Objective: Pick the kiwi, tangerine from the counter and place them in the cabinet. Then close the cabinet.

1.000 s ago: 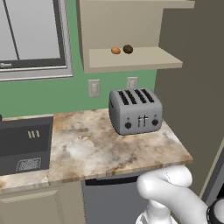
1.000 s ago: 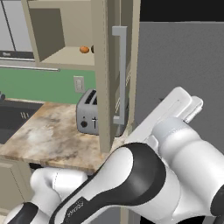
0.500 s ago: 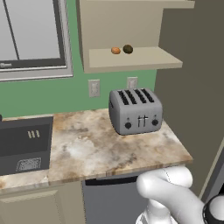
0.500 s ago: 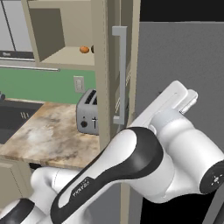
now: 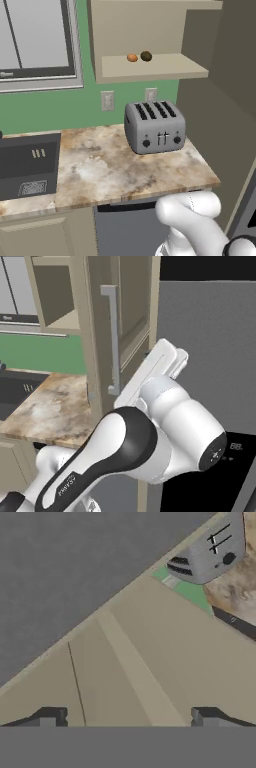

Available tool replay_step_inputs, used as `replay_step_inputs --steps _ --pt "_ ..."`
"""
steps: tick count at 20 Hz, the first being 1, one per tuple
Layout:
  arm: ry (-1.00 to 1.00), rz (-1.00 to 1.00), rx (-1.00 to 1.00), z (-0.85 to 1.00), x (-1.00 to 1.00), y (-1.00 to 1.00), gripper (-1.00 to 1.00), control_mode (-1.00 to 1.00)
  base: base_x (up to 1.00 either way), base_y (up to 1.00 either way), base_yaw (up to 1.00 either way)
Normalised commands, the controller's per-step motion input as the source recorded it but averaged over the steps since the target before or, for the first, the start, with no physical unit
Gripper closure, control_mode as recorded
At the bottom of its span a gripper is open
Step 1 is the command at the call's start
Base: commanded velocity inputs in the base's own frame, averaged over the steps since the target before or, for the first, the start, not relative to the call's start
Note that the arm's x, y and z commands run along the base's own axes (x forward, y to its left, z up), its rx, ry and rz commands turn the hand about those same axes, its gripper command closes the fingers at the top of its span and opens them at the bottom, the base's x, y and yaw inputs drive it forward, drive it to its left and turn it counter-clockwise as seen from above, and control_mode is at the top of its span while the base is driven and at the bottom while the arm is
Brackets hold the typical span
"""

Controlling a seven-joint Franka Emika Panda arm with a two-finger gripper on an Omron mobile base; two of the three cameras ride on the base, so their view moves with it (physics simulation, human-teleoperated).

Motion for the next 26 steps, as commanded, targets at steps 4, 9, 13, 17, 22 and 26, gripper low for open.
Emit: replay_step_inputs --steps 4,9,13,17,22,26 --pt "-0.01 0.12 -0.02 0.41 0.13 0.69 -1.0 -1.0 0.0 0.0 0.0" --pt "0.06 0.04 0.0 0.14 0.91 0.45 -1.0 -1.0 0.0 0.0 0.0" --pt "0.18 0.0 -0.02 0.03 1.0 0.5 -1.0 -1.0 0.0 0.0 0.0" --pt "0.18 0.0 -0.03 0.07 1.0 0.67 -1.0 -1.0 0.0 0.0 0.0" --pt "0.1 0.04 -0.06 0.1 0.83 0.9 -1.0 -1.0 0.0 0.0 0.0" --pt "0.11 0.0 -0.06 0.01 1.0 0.69 -1.0 -1.0 0.0 0.0 0.0"
